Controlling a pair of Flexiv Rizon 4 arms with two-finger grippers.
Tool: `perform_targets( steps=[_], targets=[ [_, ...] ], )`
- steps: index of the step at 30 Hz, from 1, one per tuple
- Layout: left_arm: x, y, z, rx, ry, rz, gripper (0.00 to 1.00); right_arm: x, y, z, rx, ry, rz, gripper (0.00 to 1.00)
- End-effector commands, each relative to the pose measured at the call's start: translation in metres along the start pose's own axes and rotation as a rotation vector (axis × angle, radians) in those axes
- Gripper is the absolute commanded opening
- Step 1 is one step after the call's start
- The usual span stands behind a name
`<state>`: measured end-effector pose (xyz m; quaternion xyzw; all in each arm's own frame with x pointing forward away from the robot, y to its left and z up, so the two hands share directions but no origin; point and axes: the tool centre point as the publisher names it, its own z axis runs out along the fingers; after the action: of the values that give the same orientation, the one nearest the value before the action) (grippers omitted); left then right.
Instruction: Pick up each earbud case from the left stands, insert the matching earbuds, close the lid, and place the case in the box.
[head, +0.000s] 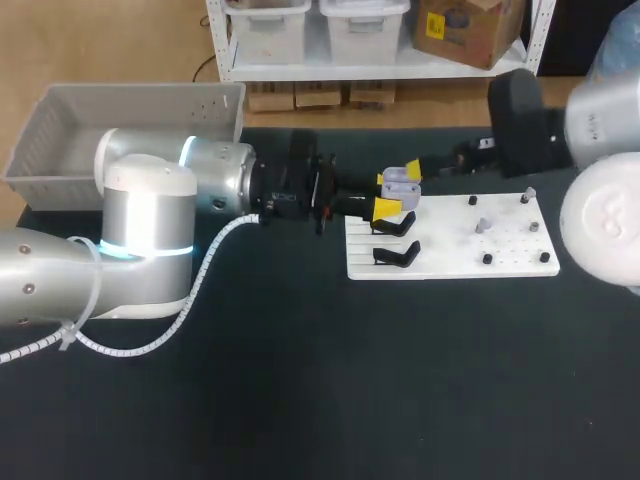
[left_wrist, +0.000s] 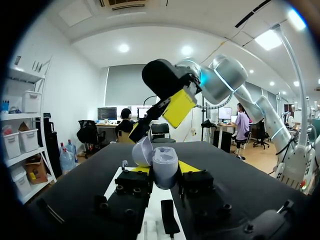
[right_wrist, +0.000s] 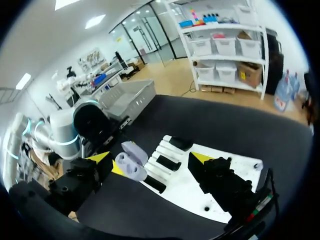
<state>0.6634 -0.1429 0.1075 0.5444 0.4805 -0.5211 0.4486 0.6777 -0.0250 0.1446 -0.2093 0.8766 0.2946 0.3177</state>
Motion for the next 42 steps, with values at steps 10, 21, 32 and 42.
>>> perform_targets(
  steps=[10, 21, 32, 42],
  targets=[
    [0.0, 0.0, 0.0, -0.001, 0.0, 0.001, 0.0, 0.009, -0.019, -0.07, 0.573, 0.301, -0.22, 1.0],
    [0.0, 0.0, 0.0, -0.001, 0.0, 0.001, 0.0, 0.026, -0.082, -0.084, 0.667, 0.466, -0.177, 1.0],
    [0.0, 0.0, 0.0, -0.001, 0.0, 0.001, 0.0, 0.032, -0.128, -0.061, 0.607, 0.574, -0.185, 1.0],
    [0.0, 0.0, 0.0, -0.001, 0.0, 0.001, 0.0, 0.04, -0.169, -0.034, 0.531, 0.617, -0.153, 1.0]
  ],
)
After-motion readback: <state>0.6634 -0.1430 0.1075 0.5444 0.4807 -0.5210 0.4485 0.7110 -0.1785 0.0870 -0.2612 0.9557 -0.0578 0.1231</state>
